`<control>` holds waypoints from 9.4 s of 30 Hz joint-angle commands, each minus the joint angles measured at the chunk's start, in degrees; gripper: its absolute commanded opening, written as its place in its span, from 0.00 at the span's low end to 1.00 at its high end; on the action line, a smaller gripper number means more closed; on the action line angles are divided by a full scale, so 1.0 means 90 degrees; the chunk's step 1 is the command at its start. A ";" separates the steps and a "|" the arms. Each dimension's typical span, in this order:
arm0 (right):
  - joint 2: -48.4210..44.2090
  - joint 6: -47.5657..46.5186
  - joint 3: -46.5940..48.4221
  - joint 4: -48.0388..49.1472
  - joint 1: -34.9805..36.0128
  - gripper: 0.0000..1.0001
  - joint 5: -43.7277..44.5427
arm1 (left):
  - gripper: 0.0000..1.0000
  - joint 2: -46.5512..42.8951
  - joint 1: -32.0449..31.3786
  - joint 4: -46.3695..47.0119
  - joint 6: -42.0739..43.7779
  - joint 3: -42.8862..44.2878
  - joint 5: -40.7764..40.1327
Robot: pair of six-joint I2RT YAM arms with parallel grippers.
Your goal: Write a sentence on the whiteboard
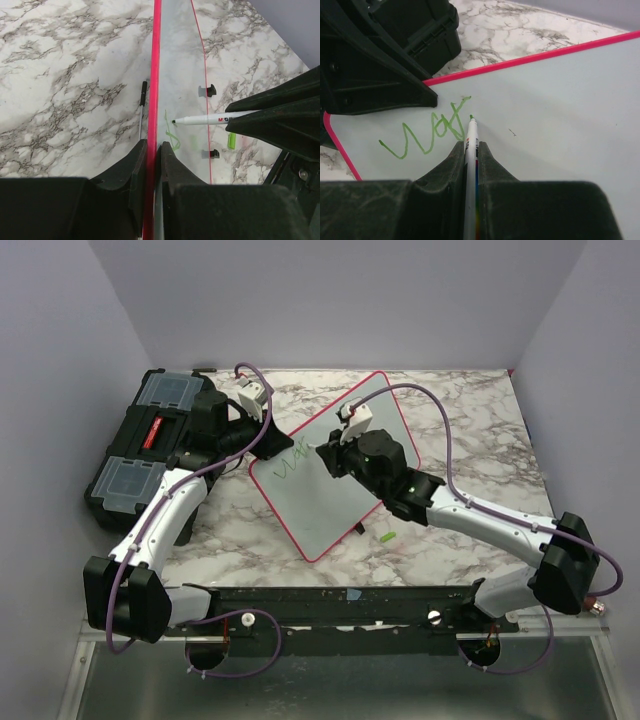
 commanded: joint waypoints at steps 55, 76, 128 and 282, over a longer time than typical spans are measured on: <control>0.0501 -0.0164 0.0733 -0.0415 -0.0018 0.01 0.0805 | 0.00 -0.0249 -0.0112 0.0160 0.0339 0.0009 -0.0132; 0.0456 -0.0211 0.0616 -0.0609 -0.0017 0.01 0.1464 | 0.00 -0.0288 -0.0111 0.0180 0.0343 -0.0021 -0.0124; 0.0151 0.0522 0.0811 -0.0551 -0.0666 0.01 0.0064 | 0.00 -0.0200 -0.0190 0.0077 0.0253 0.0069 -0.0308; 0.0625 0.0381 0.1318 -0.0434 -0.0938 0.01 0.0856 | 0.00 -0.0297 -0.0297 -0.0084 0.0365 0.0137 -0.0373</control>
